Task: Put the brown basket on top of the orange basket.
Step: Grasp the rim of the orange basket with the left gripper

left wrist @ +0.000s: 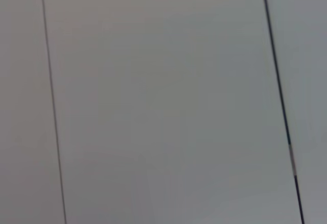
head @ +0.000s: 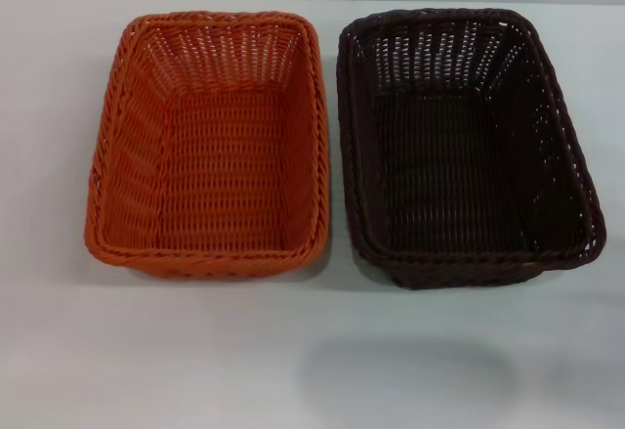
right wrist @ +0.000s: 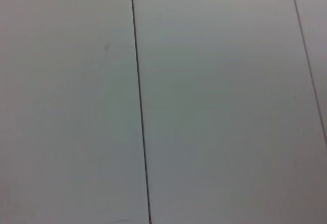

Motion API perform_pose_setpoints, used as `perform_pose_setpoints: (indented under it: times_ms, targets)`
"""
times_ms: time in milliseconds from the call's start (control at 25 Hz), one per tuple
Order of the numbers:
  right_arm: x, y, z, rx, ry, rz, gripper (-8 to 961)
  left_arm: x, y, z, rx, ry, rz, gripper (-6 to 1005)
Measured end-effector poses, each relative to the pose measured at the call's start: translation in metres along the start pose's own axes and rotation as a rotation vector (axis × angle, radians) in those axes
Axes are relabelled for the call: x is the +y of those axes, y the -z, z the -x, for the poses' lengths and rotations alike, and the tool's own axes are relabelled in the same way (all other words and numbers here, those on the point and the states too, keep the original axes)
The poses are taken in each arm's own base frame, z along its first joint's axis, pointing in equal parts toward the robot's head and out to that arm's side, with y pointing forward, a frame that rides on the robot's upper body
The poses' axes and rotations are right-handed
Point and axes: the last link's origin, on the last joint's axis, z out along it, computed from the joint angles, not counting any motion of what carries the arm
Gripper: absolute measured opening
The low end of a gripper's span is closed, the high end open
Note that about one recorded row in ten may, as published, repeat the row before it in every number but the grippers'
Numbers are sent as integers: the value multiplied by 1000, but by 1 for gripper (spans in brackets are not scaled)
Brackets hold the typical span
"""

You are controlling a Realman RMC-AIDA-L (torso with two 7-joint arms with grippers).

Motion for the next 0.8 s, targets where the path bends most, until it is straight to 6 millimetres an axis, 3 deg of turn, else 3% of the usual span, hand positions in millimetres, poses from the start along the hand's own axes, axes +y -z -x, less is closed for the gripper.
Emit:
perform_pose_setpoints:
  times_ms: [320, 520, 640, 800]
  targets:
    - [7, -3, -1, 5, -5, 32, 826, 3, 1, -1, 8, 9, 14, 819]
    - [7, -2, -2, 14, -7, 33, 824, 19, -6, -9, 44, 12, 99, 820]
    - [11, -2, -3, 19, -10, 47, 823, 30, -20, -15, 48, 20, 149, 820]
    - [13, -1, -3, 21, -15, 60, 823, 46, -54, -22, -68, 29, 284, 820]
